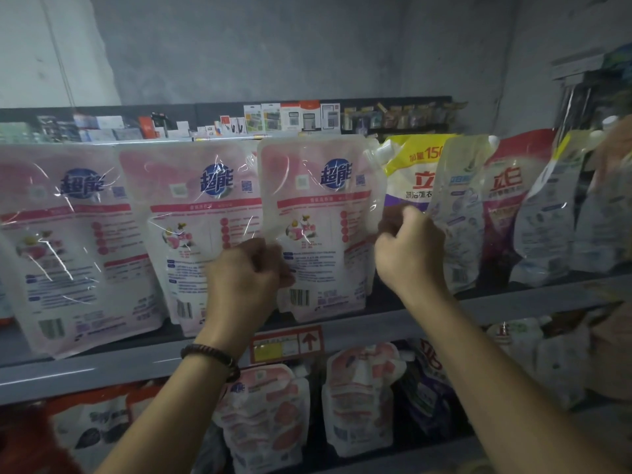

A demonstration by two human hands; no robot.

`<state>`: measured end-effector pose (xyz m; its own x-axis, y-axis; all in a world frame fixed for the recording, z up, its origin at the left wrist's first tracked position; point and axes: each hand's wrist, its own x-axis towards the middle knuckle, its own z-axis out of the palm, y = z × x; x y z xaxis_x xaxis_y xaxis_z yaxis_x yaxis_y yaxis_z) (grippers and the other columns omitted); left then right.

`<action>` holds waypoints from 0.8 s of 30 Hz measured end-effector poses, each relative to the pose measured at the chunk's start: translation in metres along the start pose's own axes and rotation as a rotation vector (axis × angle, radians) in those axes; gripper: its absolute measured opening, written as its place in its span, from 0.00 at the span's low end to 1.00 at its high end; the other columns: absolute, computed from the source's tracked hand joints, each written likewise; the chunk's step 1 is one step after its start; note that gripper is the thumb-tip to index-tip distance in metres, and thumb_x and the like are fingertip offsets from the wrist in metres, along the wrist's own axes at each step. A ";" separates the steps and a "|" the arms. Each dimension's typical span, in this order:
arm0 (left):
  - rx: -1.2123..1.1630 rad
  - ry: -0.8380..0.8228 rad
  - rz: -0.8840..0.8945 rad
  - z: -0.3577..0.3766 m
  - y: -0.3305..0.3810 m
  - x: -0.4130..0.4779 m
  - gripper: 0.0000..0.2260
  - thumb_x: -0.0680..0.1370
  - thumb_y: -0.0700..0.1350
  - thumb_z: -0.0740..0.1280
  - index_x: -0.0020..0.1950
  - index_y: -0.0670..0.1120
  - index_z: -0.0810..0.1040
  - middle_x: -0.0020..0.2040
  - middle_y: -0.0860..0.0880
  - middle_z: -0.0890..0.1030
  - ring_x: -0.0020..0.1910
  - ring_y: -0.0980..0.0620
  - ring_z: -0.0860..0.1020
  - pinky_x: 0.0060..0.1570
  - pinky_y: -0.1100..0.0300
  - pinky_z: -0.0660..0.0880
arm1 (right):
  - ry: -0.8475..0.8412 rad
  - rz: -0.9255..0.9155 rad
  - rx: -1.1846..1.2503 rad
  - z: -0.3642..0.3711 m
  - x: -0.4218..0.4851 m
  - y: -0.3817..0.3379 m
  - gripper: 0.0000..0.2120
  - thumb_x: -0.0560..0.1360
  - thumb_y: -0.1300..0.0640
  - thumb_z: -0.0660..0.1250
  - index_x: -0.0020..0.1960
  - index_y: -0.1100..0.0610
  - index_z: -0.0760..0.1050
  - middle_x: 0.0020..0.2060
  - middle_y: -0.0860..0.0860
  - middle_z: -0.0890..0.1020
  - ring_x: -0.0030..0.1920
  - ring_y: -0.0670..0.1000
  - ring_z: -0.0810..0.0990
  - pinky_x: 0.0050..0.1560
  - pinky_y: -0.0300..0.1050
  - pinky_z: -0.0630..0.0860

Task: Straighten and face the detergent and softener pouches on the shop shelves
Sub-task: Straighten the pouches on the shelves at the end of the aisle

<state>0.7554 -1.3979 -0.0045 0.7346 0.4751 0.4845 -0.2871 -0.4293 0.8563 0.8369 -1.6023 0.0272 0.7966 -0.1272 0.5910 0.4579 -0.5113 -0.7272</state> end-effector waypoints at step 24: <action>-0.078 0.043 0.136 0.025 0.001 -0.056 0.12 0.81 0.41 0.72 0.60 0.55 0.78 0.49 0.55 0.85 0.45 0.57 0.84 0.44 0.53 0.83 | -0.066 -0.013 0.292 -0.023 -0.047 0.022 0.08 0.80 0.58 0.72 0.57 0.47 0.82 0.45 0.37 0.85 0.48 0.33 0.83 0.50 0.31 0.81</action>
<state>0.7294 -1.4440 -0.0346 0.6591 0.4495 0.6029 -0.4305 -0.4318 0.7926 0.8003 -1.6273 -0.0079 0.8094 -0.0616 0.5840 0.5549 -0.2453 -0.7949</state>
